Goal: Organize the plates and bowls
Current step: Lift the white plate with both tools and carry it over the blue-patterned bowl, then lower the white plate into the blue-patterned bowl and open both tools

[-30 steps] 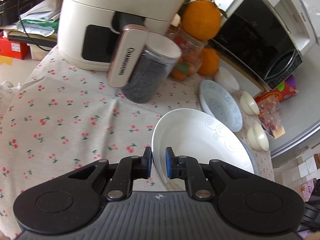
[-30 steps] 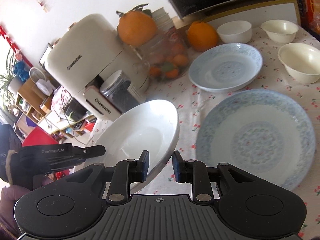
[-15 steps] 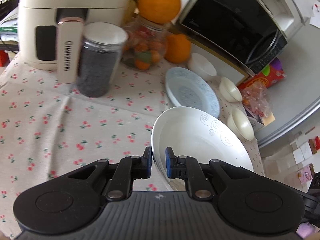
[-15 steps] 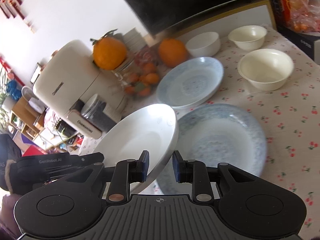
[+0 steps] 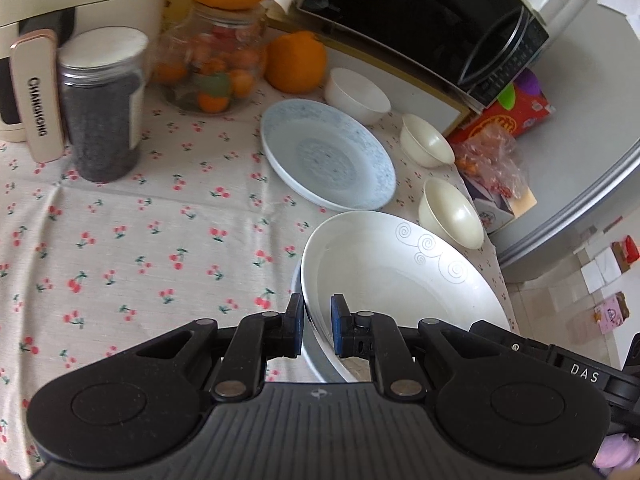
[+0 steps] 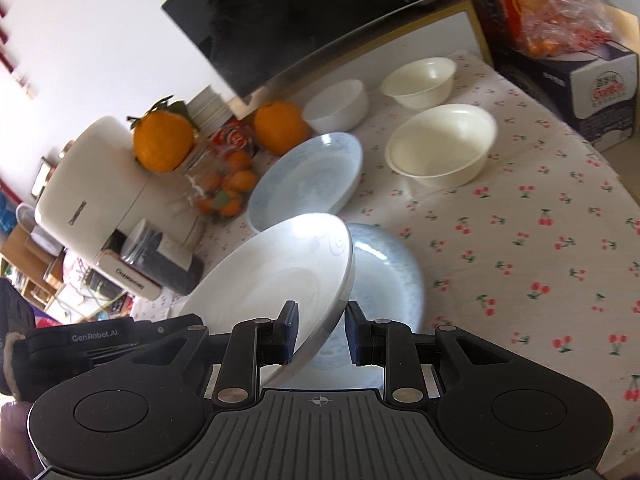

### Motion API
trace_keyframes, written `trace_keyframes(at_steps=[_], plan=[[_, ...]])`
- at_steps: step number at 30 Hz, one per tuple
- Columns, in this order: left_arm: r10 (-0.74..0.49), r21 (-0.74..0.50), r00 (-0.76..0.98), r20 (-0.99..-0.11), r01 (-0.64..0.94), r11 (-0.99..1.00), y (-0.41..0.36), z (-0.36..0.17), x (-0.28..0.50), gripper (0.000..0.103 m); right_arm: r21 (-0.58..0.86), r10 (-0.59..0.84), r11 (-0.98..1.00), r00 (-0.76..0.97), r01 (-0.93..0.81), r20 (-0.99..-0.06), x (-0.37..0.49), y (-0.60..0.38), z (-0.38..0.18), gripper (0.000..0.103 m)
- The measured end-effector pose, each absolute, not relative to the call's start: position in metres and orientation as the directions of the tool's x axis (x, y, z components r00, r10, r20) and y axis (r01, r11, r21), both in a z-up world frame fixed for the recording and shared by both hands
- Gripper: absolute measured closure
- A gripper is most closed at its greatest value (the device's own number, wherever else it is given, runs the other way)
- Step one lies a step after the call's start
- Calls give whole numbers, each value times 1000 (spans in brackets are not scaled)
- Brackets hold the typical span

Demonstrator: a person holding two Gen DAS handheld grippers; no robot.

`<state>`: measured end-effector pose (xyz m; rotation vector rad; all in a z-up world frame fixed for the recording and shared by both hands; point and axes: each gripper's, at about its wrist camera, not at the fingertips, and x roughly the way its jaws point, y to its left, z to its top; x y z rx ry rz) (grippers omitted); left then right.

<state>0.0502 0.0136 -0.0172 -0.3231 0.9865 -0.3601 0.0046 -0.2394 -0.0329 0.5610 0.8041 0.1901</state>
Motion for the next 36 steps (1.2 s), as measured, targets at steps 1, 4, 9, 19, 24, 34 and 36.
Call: trace_keyframes(at_steps=[1, 4, 9, 19, 24, 34, 36], plan=[[-436, -420, 499, -749, 151, 895, 11, -18, 50, 91, 542, 364, 839, 686, 53, -630, 4, -242, -33, 78], [-438, -417, 492, -752, 159, 895, 4, -19, 51, 91, 540, 352, 839, 684, 72, -638, 3, -249, -35, 78], [-434, -404, 485, -759, 173, 898, -4, -21, 51, 91, 539, 339, 837, 684, 95, -647, 3, -257, -40, 78], [-371, -305, 499, -783, 213, 928, -19, -24, 46, 91, 519, 322, 848, 676, 105, -663, 9, -256, -49, 78], [-336, -258, 499, -798, 221, 941, -24, -29, 45, 91, 487, 302, 867, 667, 104, -681, 11, -250, -55, 78], [-288, -179, 511, -810, 252, 951, -33, -32, 42, 90, 400, 246, 912, 662, 89, -708, 12, -240, -59, 78], [-281, -171, 508, -814, 253, 952, -34, -34, 41, 90, 385, 237, 919, 658, 88, -715, 13, -238, -60, 78]])
